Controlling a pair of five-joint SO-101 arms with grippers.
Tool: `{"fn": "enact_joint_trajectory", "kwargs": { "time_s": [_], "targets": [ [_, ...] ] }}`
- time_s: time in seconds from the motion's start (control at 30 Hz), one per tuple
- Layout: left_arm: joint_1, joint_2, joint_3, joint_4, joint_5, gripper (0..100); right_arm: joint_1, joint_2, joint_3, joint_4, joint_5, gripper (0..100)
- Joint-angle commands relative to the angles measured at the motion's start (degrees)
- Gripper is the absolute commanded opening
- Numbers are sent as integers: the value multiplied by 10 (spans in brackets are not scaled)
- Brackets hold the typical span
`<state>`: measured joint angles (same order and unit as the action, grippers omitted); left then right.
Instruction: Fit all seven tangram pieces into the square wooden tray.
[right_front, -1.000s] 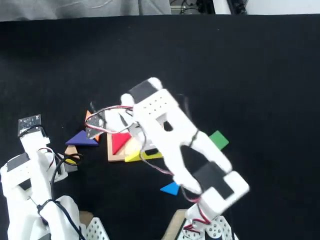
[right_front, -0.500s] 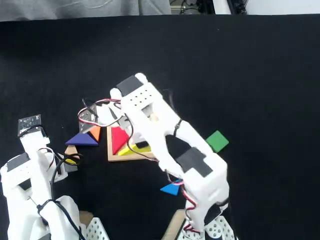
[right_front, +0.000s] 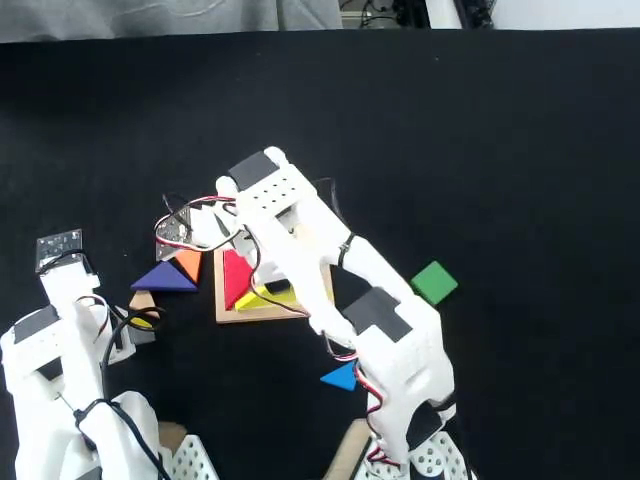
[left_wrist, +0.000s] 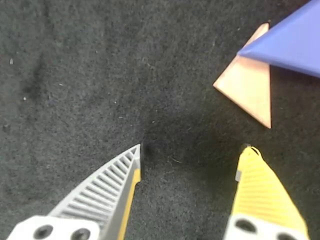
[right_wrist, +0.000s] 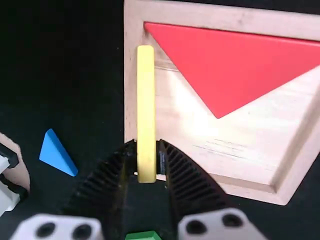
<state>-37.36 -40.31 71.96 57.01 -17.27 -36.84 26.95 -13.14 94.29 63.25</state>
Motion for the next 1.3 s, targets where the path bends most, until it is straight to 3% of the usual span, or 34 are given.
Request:
{"fn": "enact_joint_trajectory", "kwargs": {
  "time_s": [0.0,0.73,1.07,1.27],
  "targets": [
    [-5,-11,-2,-6,0,302,-6,1,-27,-4,-10,11],
    [-6,-11,-1,-6,0,302,-15,30,-29,-15,-44,11],
    [-6,-11,-1,-6,0,302,-8,30,-61,-2,-99,17],
    [-6,-11,-1,-6,0,302,-6,30,-108,25,-125,201]
  ]
}}
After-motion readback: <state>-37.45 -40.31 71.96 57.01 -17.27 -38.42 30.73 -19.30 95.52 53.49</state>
